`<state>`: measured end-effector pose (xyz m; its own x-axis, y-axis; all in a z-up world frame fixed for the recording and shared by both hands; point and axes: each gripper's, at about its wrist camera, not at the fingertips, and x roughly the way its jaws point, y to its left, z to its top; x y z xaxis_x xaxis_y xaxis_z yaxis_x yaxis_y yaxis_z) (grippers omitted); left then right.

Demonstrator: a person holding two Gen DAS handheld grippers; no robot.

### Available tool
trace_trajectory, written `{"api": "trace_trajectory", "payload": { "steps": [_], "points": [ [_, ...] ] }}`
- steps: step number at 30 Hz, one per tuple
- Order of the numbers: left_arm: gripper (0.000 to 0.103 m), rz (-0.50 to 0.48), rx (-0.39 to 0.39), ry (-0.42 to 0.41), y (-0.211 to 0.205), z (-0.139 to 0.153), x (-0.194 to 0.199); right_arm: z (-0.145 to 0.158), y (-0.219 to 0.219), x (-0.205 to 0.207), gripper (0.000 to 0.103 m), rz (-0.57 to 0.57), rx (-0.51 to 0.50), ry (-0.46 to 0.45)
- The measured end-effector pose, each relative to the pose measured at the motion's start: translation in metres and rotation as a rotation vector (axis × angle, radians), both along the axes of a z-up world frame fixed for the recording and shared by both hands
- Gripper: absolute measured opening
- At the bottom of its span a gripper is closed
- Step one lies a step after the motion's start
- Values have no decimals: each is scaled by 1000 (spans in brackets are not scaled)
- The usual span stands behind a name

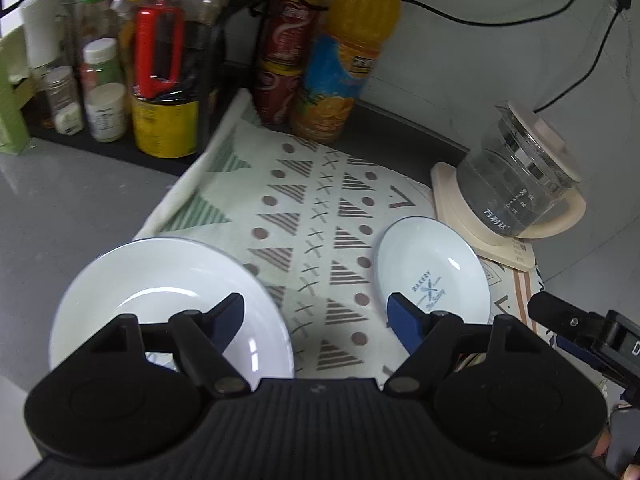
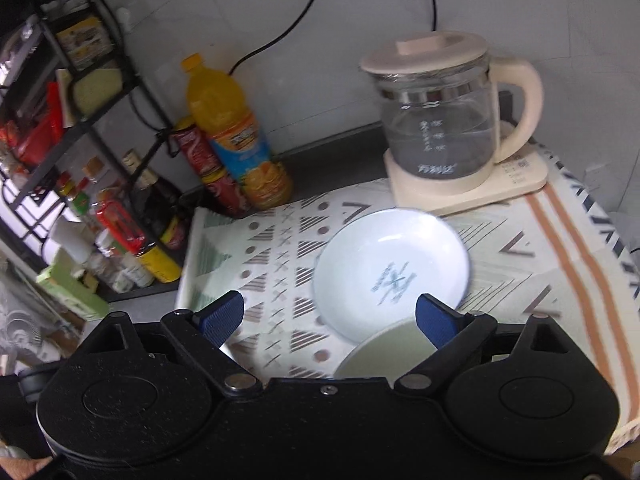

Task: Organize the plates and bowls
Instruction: 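Move both grippers to the rim of the white 'Bakery' plate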

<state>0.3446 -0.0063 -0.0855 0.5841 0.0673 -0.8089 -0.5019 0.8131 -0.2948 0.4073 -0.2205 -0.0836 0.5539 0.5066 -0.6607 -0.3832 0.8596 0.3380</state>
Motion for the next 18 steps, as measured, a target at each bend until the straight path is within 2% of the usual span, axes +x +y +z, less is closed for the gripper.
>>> {"api": "trace_trajectory", "payload": {
  "steps": [12, 14, 18],
  "points": [
    [77, -134, -61, 25, -16, -25, 73, -22, -16, 52, 93, -93, -74, 60],
    [77, -142, -64, 38, -18, -31, 81, -24, -17, 59, 93, -115, -112, 57],
    [77, -159, -81, 58, -19, -44, 95, -32, -20, 72, 93, -137, -127, 75]
  ]
}}
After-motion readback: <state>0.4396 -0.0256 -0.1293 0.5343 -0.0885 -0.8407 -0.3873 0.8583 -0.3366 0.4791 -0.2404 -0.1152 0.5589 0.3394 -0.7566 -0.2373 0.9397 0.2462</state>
